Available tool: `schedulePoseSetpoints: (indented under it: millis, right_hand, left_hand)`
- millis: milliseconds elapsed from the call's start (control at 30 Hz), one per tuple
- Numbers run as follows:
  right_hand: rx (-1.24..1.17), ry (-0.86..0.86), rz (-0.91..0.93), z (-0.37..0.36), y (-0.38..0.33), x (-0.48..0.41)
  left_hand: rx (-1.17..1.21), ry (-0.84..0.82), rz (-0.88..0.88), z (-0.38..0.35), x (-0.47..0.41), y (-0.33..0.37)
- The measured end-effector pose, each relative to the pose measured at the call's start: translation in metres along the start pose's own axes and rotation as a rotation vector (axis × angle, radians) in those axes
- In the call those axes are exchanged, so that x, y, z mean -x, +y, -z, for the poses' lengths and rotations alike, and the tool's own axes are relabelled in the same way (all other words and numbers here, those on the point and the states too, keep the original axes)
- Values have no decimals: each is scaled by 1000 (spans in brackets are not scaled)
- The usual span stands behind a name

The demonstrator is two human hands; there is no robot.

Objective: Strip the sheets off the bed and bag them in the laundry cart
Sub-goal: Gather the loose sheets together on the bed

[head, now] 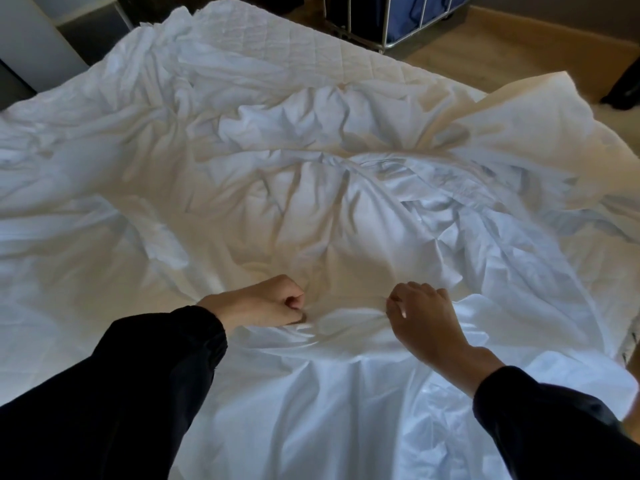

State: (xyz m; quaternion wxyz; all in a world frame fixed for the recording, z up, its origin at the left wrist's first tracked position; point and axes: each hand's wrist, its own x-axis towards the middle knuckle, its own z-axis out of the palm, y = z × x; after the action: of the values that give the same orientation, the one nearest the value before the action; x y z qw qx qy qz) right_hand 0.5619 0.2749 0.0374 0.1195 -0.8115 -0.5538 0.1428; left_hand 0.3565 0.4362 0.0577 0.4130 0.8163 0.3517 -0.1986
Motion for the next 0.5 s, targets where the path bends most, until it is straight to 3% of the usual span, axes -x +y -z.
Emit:
schedulePoseSetpoints:
  millis: [167,267,500]
  right_hand:
    - [-93,-222,55,3,-36,-10]
    - [-215,-405,38,-1,-57,-22]
    - [-476,-608,-60,0,-87,-44]
  left_hand:
    - [-129,25,-44,-22,12,5]
    - [-222,143,-111,-36,17,4]
    - [-27,348,-147,-47,24,-7]
